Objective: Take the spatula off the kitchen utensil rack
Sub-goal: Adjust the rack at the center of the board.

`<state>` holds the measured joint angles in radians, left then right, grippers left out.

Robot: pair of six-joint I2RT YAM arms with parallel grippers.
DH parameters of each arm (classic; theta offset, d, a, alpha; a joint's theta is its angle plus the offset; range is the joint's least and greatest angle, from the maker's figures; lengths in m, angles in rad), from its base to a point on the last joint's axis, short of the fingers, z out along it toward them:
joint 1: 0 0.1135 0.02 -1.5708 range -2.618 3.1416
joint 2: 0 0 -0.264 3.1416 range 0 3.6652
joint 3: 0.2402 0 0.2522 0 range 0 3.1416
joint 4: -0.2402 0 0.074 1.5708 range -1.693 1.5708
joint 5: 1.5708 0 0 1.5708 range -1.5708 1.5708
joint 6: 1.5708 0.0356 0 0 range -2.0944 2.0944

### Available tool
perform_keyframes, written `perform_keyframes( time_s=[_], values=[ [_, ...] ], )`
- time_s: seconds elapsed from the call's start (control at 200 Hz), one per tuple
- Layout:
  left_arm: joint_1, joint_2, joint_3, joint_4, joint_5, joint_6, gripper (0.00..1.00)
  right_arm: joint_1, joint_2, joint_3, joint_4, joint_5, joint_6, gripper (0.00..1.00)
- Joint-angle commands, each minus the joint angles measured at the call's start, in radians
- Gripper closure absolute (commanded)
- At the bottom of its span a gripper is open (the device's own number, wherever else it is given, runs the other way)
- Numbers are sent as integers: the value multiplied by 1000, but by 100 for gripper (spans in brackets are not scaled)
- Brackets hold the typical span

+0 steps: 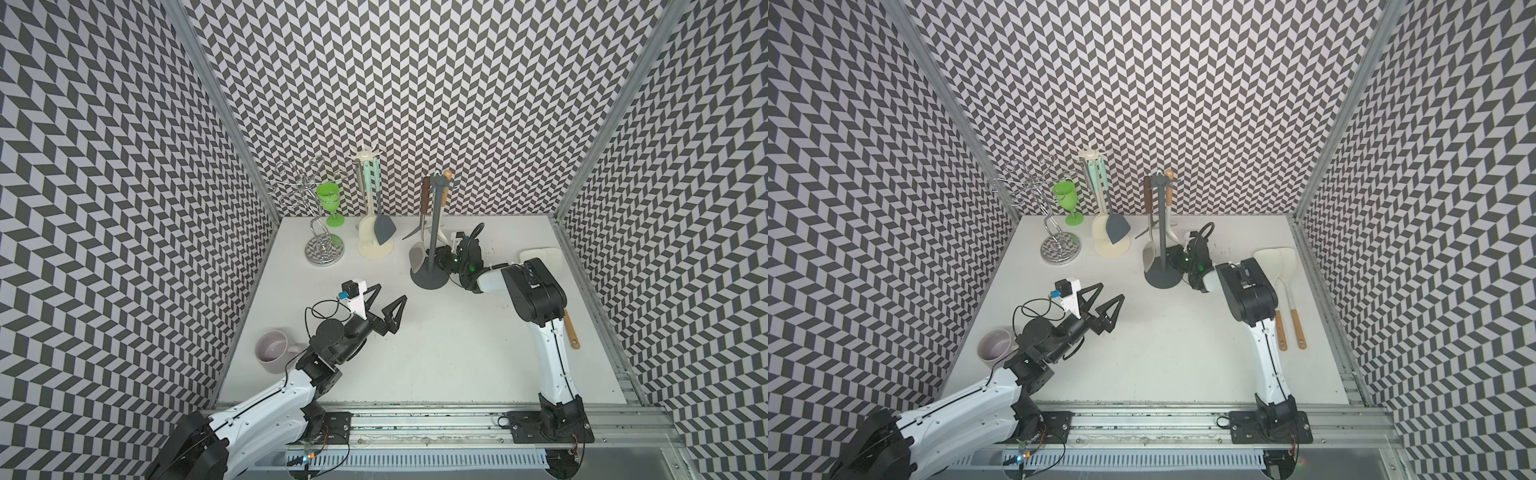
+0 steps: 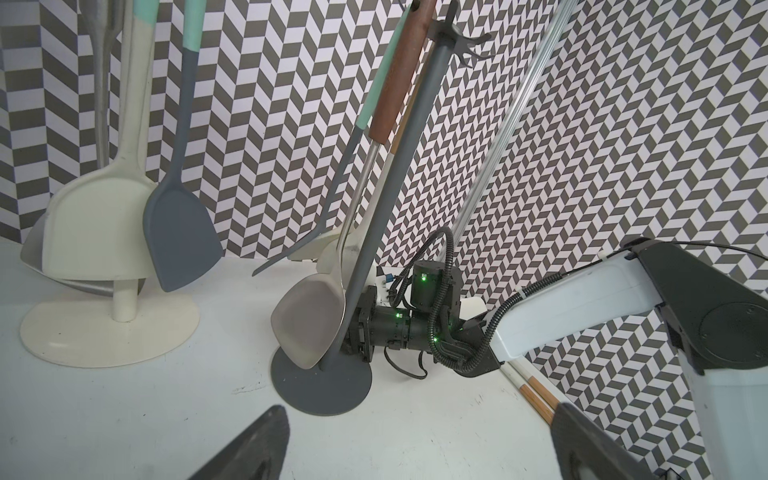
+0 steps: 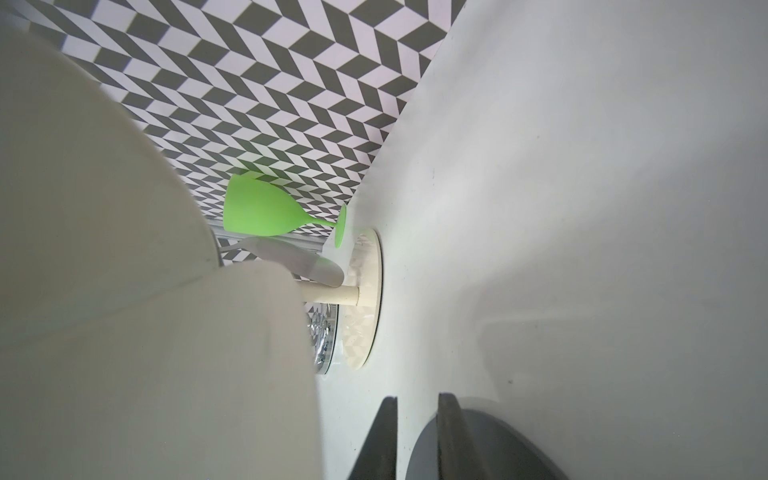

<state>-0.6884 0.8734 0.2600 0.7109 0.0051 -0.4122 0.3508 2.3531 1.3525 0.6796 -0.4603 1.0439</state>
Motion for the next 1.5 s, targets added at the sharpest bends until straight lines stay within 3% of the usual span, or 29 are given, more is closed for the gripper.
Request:
perform_keyframes(
  time_s=[0.0, 0.275, 0.496, 0.731, 1.077, 1.497],
  values=[
    [4, -20, -10, -5, -10, 13, 0, 31, 42, 47, 21, -24, 11, 81],
    [4, -27, -10, -8, -17, 38, 0, 63, 81, 110, 17, -35, 15, 80],
    [4, -32, -11, -10, -16, 38, 0, 69, 48, 73, 15, -28, -10, 80],
    [4, -6, -5, -1, 2, 33, 0, 32, -165, -154, -8, 18, -115, 74],
    [1, 51, 31, -10, 70, 22, 0, 20, -506, -444, -148, 68, -366, 50],
    [-12, 231, 108, -7, 177, 1, 0, 30, -815, -498, -298, 110, -595, 39]
  ],
)
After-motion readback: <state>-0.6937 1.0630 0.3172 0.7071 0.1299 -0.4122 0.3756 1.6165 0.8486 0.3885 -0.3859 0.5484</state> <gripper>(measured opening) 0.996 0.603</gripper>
